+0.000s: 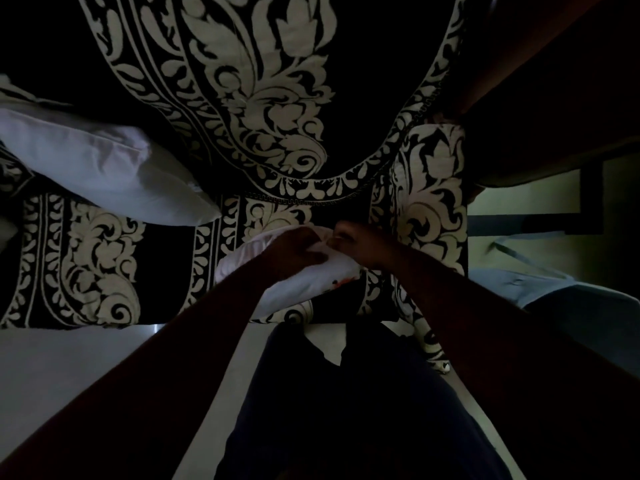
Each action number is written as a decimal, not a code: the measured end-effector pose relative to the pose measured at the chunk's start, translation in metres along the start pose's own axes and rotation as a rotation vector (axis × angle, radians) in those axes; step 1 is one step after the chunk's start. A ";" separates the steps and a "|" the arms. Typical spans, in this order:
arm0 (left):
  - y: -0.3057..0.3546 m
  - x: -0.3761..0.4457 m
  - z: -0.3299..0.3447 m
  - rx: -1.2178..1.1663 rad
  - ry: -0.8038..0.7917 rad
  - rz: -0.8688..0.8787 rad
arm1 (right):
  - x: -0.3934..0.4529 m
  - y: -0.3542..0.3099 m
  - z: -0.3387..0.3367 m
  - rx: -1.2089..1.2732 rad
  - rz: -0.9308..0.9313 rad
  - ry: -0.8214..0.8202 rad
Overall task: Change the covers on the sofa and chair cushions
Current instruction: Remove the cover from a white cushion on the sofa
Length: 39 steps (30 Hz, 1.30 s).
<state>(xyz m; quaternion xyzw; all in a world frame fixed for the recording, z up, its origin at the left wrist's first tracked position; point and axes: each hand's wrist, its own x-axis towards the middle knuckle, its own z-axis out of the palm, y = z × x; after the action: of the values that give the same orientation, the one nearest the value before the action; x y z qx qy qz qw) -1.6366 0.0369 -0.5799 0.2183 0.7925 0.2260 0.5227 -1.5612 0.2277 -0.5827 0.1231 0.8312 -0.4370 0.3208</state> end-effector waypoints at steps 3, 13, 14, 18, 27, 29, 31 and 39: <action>-0.016 -0.017 -0.003 0.192 0.282 -0.044 | 0.017 0.000 0.005 -0.052 0.028 0.039; -0.087 -0.027 -0.042 0.256 0.099 -0.317 | 0.061 -0.032 0.031 -0.315 0.211 -0.112; -0.088 -0.023 -0.046 0.288 0.089 -0.318 | 0.067 -0.030 0.029 -0.335 0.249 -0.170; -0.079 -0.010 -0.061 0.447 0.397 -0.276 | 0.088 -0.021 0.014 -0.353 0.301 -0.075; -0.116 0.002 -0.058 0.135 0.792 -0.105 | 0.090 -0.007 0.015 -0.363 -0.041 0.607; -0.121 0.016 -0.057 -0.066 0.714 -0.085 | 0.098 0.012 0.025 -0.505 -0.070 0.588; -0.119 0.038 -0.060 -0.154 0.688 -0.061 | 0.111 0.027 0.026 -0.506 -0.061 0.608; -0.104 0.107 -0.061 -0.107 0.890 0.013 | 0.164 0.042 -0.002 -0.516 0.019 0.542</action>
<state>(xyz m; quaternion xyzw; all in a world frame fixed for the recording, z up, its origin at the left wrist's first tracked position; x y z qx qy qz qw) -1.7432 0.0080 -0.6974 0.0775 0.9260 0.3421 0.1399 -1.6676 0.2417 -0.7142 0.1569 0.9676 -0.1619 0.1138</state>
